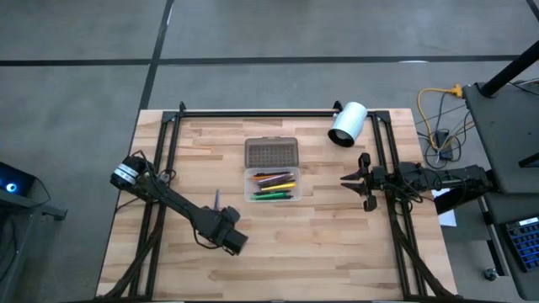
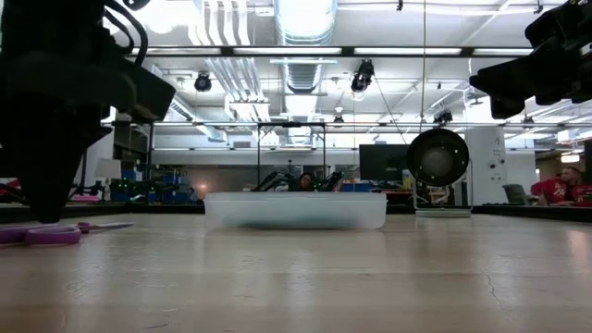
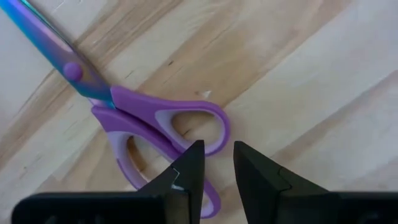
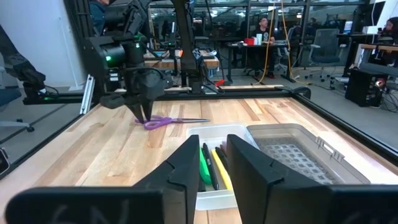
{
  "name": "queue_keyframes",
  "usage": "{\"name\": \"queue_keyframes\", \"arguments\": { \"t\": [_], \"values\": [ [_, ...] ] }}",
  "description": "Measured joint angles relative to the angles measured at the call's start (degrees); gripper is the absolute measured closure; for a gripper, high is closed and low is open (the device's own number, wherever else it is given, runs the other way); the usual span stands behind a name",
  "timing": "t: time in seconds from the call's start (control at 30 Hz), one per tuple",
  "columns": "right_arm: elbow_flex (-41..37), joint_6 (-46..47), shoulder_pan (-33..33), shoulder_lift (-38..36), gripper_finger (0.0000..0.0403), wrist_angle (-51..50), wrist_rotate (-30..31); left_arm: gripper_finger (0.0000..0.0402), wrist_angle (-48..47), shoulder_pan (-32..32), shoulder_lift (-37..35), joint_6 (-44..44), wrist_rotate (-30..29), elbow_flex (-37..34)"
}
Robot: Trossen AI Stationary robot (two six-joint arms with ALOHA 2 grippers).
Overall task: Pick & place school supplies into a supply box
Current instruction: Put the purple scissors into the supply box
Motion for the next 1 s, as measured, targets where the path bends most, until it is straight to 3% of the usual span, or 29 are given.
{"name": "queue_keyframes", "arguments": {
  "t": [1.0],
  "values": [
    [0.00,0.00,-0.01,0.00,0.0323,-0.01,0.00,0.0331,2.74,0.61,0.68,3.31,-0.02,-2.12]
  ]
}}
